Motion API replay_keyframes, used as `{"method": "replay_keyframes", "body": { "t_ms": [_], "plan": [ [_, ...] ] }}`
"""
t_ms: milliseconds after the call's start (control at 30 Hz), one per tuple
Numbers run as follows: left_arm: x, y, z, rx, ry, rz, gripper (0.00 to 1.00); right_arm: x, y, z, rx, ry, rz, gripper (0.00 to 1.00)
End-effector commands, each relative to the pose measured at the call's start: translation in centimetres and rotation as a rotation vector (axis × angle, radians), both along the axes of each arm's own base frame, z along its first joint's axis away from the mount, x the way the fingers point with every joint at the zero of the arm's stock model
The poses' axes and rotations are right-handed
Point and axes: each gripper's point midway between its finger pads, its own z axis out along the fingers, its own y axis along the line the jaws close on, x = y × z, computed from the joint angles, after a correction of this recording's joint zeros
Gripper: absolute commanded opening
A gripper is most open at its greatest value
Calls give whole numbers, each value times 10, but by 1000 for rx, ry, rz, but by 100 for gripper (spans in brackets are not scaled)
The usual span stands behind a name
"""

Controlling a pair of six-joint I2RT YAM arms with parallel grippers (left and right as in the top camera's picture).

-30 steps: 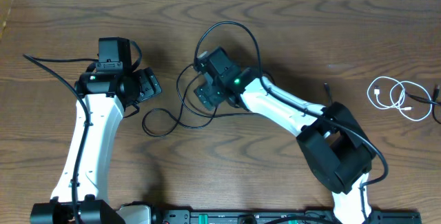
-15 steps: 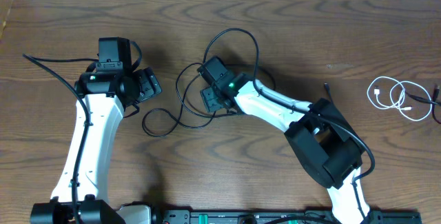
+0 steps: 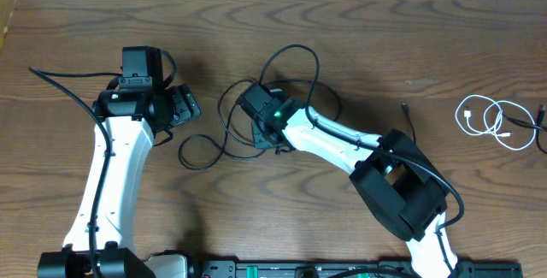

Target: Untangle cables

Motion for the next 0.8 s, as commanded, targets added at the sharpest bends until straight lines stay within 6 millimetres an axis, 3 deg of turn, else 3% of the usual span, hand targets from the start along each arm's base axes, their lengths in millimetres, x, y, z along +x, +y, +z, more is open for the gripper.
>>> {"method": "replay_keyframes", "body": {
  "t_ms": [0, 167, 300, 400, 667, 767],
  "plan": [
    [0, 4, 3, 17, -5, 12, 90, -4, -17, -9, -83, -6, -55, 1],
    [0, 4, 3, 17, -5, 12, 89, 7, -41, -3, -157, -42, -96, 1],
    [0, 4, 3, 17, -5, 12, 90, 30, -66, 25, -186, -95, -50, 1],
    [0, 4, 3, 17, -5, 12, 89, 52, -110, 67, -197, -131, -82, 1],
    [0, 4, 3, 16, -5, 11, 90, 83, -225, 153, -219, -246, -187, 1],
    [1, -2, 3, -14, -7, -1, 90, 89, -282, 185, -276, -318, -274, 1]
  ]
}}
